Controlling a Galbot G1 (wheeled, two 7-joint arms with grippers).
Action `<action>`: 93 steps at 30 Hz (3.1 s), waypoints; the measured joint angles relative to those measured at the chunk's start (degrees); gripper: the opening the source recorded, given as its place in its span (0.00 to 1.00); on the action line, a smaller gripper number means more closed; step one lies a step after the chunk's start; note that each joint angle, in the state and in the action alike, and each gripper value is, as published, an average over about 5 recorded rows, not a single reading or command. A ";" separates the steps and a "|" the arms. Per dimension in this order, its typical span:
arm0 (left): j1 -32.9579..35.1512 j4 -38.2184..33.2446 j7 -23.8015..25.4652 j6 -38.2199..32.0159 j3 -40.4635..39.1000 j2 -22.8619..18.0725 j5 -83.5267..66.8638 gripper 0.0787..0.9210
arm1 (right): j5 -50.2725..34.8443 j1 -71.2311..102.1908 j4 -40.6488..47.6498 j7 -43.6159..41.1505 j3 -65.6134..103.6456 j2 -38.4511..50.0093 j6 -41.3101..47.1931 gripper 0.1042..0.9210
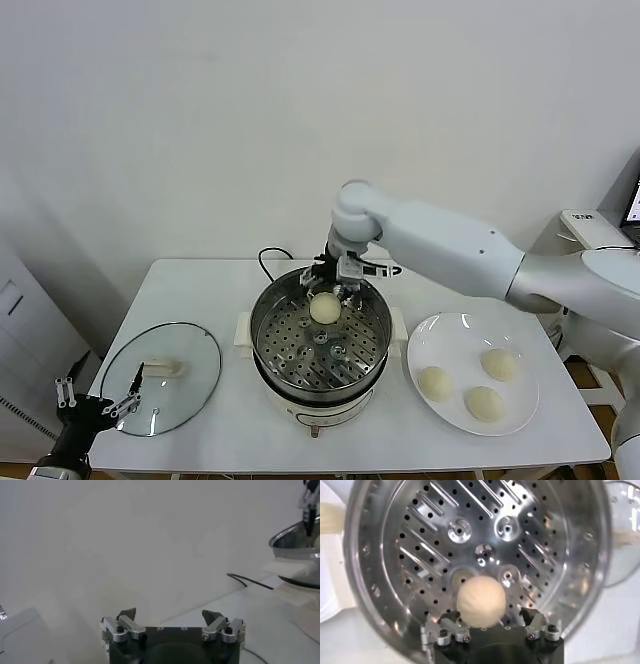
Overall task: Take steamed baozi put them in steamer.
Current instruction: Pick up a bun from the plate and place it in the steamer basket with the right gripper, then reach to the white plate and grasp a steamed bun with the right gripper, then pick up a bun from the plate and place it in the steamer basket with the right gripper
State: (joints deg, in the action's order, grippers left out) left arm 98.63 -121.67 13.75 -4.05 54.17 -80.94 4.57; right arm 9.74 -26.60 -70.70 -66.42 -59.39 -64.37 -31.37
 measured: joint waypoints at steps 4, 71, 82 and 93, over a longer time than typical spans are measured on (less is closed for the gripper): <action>-0.09 -0.16 0.01 0.00 -0.05 0.09 0.03 0.88 | -12.30 -6.12 1.81 0.73 -5.44 2.90 8.71 0.88; 1.39 -1.48 -0.05 0.22 0.86 -1.52 0.98 0.88 | -24.10 14.09 -3.77 3.59 -10.25 26.87 35.97 0.31; 0.77 -1.05 -0.04 0.27 0.20 -1.63 1.00 0.88 | -38.44 -9.10 -1.55 -0.83 -21.66 24.35 33.96 0.18; -0.14 -0.71 -0.03 0.45 -0.93 -1.88 1.47 0.88 | -52.54 -20.47 -8.37 0.67 -25.46 17.75 40.82 0.20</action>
State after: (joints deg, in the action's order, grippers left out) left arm 98.49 -122.37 13.72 -3.60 53.24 -82.83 6.04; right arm -42.81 -47.07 -79.07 -65.74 -84.84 -46.62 9.44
